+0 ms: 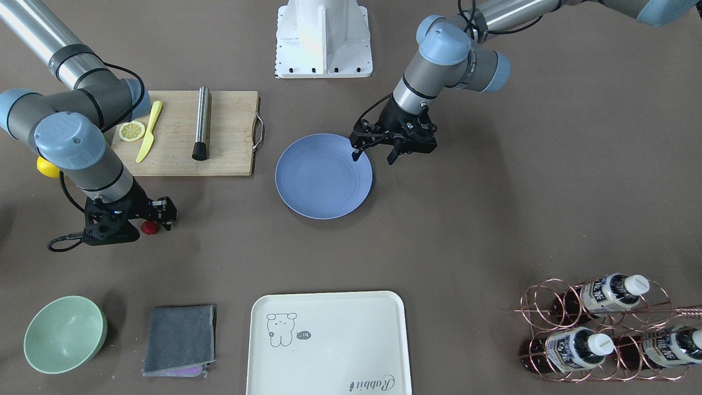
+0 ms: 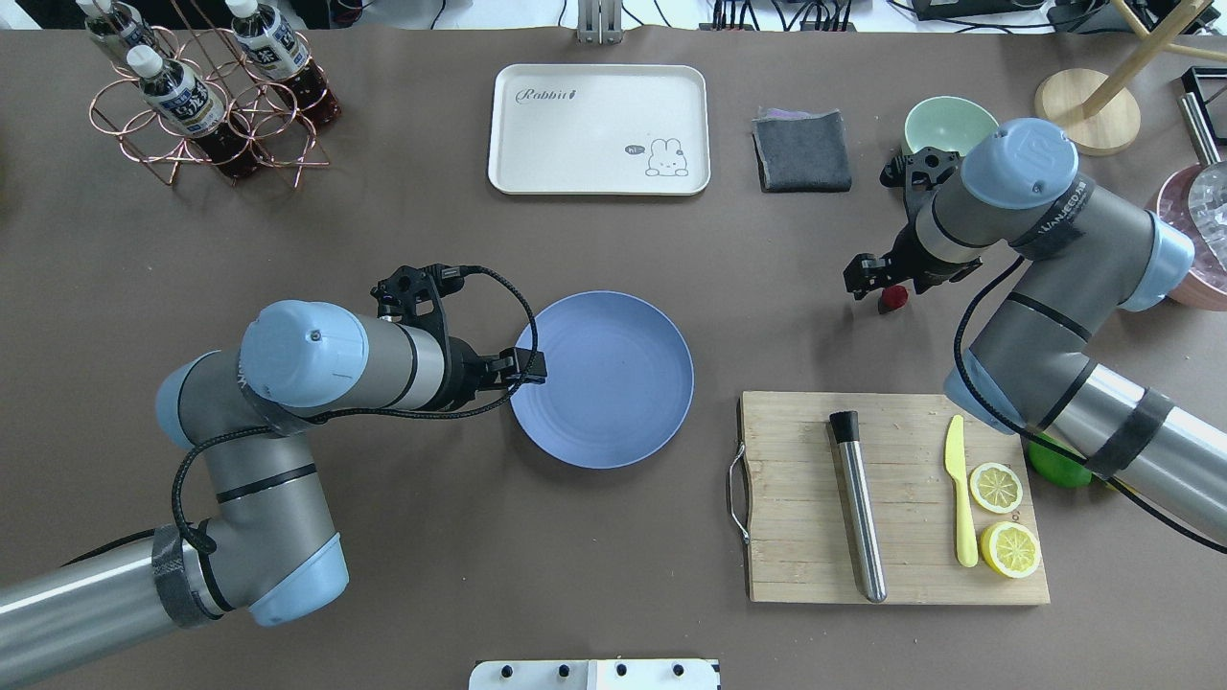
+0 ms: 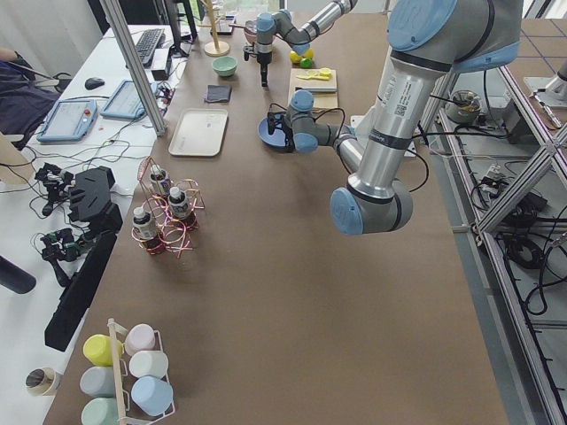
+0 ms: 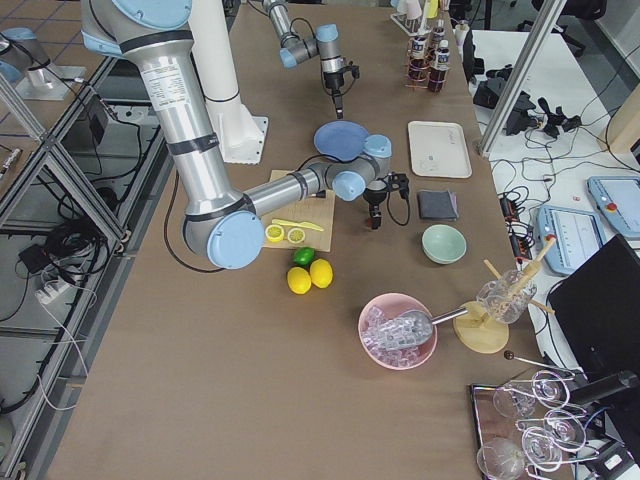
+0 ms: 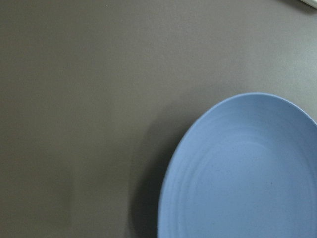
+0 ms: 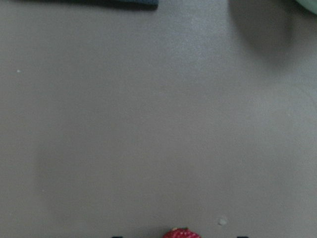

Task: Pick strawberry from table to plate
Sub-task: 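Drag the blue plate to center with the left gripper while the right descends, then release the plate and withdraw the left gripper while the right gripper lifts the strawberry, then carry the strawberry with the right gripper over the blue plate and lower it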

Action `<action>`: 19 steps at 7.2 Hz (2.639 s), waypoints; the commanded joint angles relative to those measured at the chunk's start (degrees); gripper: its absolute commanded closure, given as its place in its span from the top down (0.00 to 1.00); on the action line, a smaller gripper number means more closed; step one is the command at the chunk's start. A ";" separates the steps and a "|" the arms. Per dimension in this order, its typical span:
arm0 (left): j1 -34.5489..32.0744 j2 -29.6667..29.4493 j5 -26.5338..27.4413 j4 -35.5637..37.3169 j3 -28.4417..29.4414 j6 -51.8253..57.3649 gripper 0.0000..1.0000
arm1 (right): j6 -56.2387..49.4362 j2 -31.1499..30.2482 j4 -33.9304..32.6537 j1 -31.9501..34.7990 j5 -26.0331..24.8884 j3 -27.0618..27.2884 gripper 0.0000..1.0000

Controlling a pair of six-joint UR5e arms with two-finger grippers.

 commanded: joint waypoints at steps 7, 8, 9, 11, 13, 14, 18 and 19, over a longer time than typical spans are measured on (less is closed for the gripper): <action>-30.78 15.52 -25.19 4.01 -5.16 29.53 0.99 | 8.52 1.49 -0.83 -0.37 0.38 4.48 0.00; -36.40 16.68 -26.70 10.22 -5.51 38.41 0.98 | 10.29 2.81 -0.92 -1.07 0.38 4.57 0.00; -41.50 18.86 -26.98 14.98 -5.34 49.81 0.98 | 12.57 5.96 -3.71 -2.12 0.21 4.66 0.00; -53.54 18.81 -28.64 31.38 -4.91 75.47 0.98 | 19.13 11.16 -8.30 -6.15 -1.45 6.14 0.00; -60.95 18.35 -28.74 40.50 -4.12 88.71 0.98 | 26.79 17.29 -12.14 -12.56 -6.36 6.94 0.00; -61.59 18.88 -28.83 40.43 -3.41 90.08 0.98 | 29.35 20.55 -15.39 -16.59 -10.04 6.86 0.00; -62.47 21.86 -29.26 39.64 -3.14 92.38 0.98 | 32.98 21.72 -15.51 -24.72 -18.51 5.28 0.00; -62.47 22.05 -29.27 39.12 -3.06 92.38 0.98 | 32.89 21.81 -15.43 -24.81 -18.60 5.19 0.00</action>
